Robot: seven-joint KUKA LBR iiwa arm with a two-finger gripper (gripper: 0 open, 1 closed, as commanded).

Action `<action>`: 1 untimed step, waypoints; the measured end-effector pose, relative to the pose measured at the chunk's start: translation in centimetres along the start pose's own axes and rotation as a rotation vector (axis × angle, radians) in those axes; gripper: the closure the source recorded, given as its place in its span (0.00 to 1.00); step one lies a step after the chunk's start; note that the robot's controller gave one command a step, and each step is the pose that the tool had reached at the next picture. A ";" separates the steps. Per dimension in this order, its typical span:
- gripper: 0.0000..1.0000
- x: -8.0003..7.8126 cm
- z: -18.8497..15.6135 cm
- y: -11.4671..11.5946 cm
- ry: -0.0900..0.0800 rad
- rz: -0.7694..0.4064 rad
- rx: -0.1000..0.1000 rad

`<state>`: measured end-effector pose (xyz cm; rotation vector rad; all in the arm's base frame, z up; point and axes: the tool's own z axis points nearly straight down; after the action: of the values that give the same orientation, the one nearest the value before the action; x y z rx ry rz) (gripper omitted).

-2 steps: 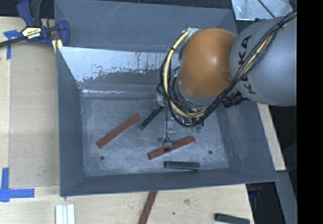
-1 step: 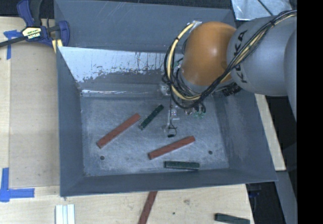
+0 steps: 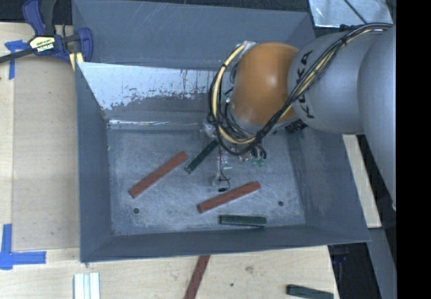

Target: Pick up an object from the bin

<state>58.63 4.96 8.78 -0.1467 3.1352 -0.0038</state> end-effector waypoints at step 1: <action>1.00 -3.3 1.6 3.2 -0.004 -0.083 -0.004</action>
Offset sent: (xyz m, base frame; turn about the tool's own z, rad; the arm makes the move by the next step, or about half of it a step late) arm 0.0000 0.0000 0.0000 0.0000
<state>61.63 8.48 7.14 -0.2771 3.1231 0.0026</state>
